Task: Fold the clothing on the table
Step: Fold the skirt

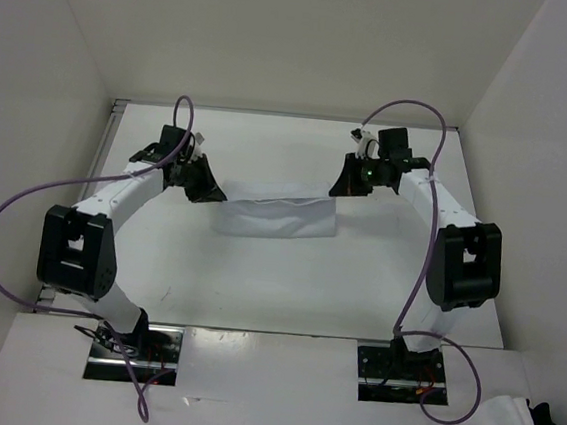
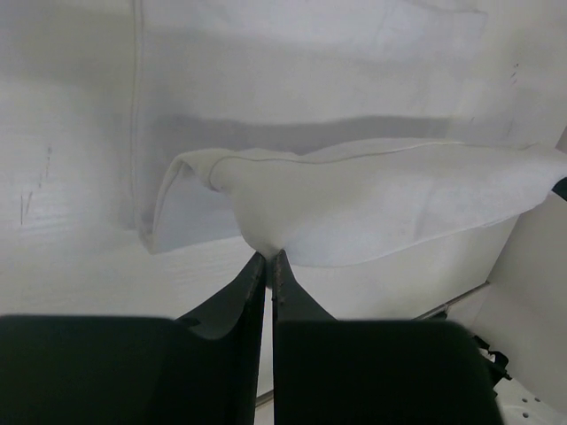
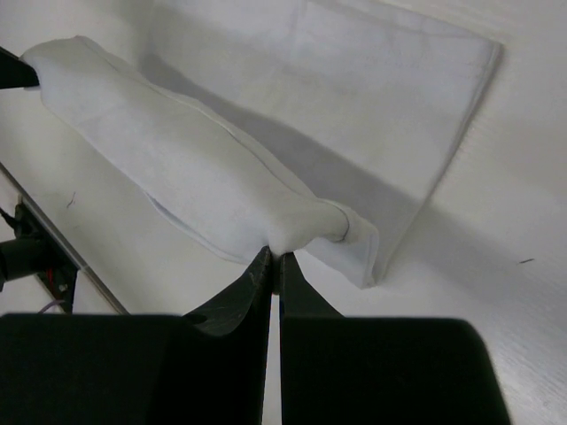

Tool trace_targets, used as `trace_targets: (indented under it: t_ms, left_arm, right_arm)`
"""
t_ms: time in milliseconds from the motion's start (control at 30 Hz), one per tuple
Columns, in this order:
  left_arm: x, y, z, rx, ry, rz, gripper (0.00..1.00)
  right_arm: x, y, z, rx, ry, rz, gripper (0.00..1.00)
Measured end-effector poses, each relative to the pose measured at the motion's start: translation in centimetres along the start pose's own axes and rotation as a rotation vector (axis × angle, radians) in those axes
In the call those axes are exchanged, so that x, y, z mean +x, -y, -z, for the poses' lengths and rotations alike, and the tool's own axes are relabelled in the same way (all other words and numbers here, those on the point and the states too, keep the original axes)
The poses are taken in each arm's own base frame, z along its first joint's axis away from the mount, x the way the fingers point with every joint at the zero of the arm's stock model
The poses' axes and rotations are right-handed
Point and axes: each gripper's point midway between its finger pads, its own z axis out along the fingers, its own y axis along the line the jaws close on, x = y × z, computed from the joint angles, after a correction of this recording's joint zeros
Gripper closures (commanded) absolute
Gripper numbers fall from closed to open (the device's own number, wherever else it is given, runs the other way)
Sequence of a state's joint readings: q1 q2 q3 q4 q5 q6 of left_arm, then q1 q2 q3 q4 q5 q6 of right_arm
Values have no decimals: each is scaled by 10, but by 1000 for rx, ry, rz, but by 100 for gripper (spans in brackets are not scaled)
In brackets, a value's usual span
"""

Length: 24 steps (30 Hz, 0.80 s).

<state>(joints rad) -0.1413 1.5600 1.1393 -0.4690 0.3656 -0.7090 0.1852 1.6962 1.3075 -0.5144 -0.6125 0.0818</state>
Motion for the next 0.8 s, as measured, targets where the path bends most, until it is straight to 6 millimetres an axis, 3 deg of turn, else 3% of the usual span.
trace_targets:
  t_ms: [333, 400, 467, 500, 600, 667, 800]
  left_arm:
    - [-24, -15, -31, -7, -47, 33, 89]
    - [-24, -18, -38, -7, -66, 40, 81]
    - [-23, -22, -43, -9, -84, 42, 65]
    - [-21, -25, -46, -11, -93, 38, 52]
    - [-17, -34, -50, -38, -112, 41, 32]
    - [-17, -41, -49, -71, -108, 33, 17]
    - [-29, -49, -36, -158, -41, 15, 14]
  right_arm:
    - [-13, 24, -28, 19, -18, -24, 100]
    - [-11, 28, -34, 22, -30, -36, 74]
    - [-9, 33, -40, 27, -42, -51, 51]
    - [-9, 36, -42, 32, -46, -50, 46]
    - [-12, 42, -45, 52, -45, -54, 33]
    - [-15, 47, -43, 74, -37, -55, 33]
    - [-30, 57, -30, 132, 9, -38, 32]
